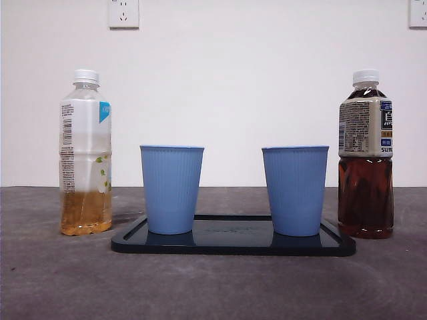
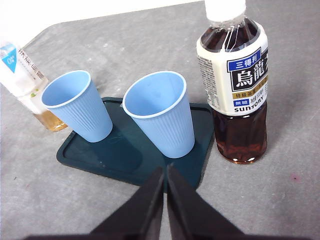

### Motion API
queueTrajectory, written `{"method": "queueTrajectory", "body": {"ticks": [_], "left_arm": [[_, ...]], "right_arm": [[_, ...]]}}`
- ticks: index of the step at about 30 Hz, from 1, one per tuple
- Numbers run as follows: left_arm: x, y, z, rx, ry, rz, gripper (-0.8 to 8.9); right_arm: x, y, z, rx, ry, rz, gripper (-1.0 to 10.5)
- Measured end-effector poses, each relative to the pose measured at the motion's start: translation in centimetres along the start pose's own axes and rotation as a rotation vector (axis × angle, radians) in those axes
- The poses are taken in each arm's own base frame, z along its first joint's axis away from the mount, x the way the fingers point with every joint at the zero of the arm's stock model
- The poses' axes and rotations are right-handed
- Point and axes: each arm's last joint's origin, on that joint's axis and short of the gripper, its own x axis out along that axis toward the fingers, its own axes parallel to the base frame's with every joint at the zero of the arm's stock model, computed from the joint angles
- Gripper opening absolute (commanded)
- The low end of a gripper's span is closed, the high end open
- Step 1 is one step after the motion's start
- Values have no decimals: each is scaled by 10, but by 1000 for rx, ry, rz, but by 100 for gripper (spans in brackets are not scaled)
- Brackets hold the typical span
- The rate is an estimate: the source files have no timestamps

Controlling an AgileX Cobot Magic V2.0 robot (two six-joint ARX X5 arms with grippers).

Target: Pour the drink into the cup

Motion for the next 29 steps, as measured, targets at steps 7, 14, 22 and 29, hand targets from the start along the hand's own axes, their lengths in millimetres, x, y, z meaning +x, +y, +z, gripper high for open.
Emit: {"method": "queueTrajectory", "body": {"ticks": [7,14,22,29], "left_arm": [[0,0,0,0,0,0,6],[0,0,0,0,0,0,6],[0,0,0,0,0,0,6],[0,0,0,0,0,0,6]], "right_arm": [[0,0,0,0,0,0,8],[-14,-6,14,-212,-273,-110,7],[-7,-34,-22,-354,-395,-290,7],[-1,-45,-43,-372,-449,-328,8]]}}
